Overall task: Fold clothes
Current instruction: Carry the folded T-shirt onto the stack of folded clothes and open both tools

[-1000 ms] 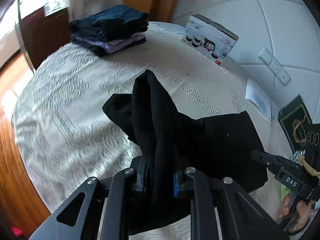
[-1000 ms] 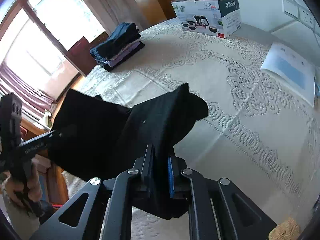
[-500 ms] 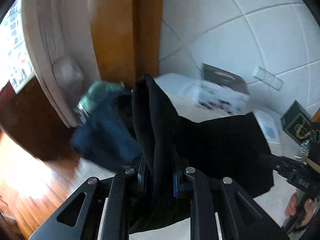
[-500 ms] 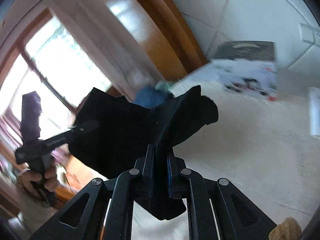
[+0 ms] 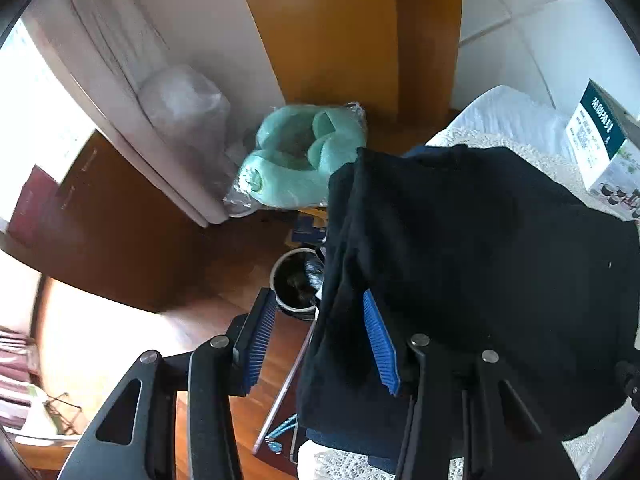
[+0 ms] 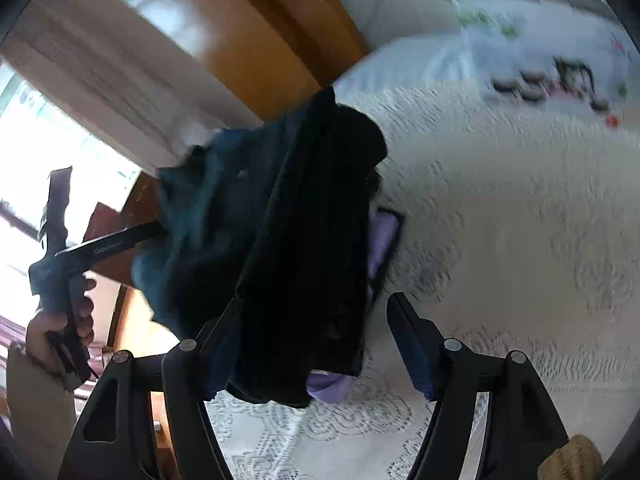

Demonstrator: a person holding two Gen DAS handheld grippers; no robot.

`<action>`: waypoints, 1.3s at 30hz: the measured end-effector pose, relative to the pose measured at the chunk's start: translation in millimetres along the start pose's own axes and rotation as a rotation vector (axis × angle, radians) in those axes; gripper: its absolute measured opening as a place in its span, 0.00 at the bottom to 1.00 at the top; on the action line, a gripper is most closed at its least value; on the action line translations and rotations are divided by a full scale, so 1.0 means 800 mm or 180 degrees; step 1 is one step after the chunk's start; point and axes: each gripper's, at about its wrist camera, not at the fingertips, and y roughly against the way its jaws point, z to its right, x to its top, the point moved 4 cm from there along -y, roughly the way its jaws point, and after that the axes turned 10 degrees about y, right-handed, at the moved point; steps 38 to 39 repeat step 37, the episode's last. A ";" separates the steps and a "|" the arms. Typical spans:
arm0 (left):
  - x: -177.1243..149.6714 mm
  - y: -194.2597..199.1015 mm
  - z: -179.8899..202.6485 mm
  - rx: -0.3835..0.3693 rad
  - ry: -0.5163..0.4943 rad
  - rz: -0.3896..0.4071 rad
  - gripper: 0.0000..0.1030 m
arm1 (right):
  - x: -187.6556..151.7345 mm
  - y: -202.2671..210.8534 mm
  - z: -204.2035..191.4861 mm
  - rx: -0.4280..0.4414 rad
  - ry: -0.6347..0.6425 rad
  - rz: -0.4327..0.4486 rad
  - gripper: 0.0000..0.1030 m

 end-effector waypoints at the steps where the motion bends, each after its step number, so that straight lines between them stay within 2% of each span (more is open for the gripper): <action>1: -0.003 0.000 -0.004 -0.0039 0.0042 0.0008 0.45 | -0.002 0.005 0.000 0.0008 0.0013 0.0030 0.68; 3: -0.009 0.024 -0.007 -0.0175 0.0150 0.0135 0.45 | -0.005 0.022 -0.008 -0.0060 0.0129 0.0114 0.69; 4: -0.011 0.044 -0.001 -0.0274 0.0193 0.0211 0.49 | -0.007 0.032 -0.014 -0.0123 0.0218 0.0165 0.70; 5: -0.015 0.063 0.005 -0.0380 0.0229 0.0290 0.58 | -0.009 0.043 -0.020 -0.0187 0.0307 0.0215 0.70; 8: -0.045 0.113 0.024 -0.0716 0.0238 0.0514 0.71 | -0.015 0.076 -0.039 -0.0376 0.0574 0.0367 0.84; 11: -0.075 0.142 0.041 -0.0885 0.0286 0.0606 0.73 | -0.020 0.105 -0.055 -0.0578 0.0817 0.0480 0.94; 12: -0.084 0.148 0.044 -0.0892 0.0315 0.0621 0.73 | -0.022 0.112 -0.059 -0.0669 0.0883 0.0498 1.00; 19: -0.117 0.171 0.063 -0.0973 0.0258 0.0619 0.73 | -0.039 0.115 -0.070 -0.0920 0.1025 0.0303 1.00; 24: -0.133 0.170 0.077 -0.0699 0.0055 0.0556 0.73 | -0.051 0.101 -0.077 -0.1002 0.1069 0.0198 1.00; 31: -0.139 0.153 0.076 -0.0644 -0.0001 0.0381 0.73 | -0.050 0.092 -0.071 -0.1084 0.0967 0.0162 1.00; 39: -0.143 0.144 0.079 -0.0579 -0.0079 0.0400 0.73 | -0.048 0.089 -0.071 -0.1096 0.0926 0.0166 1.00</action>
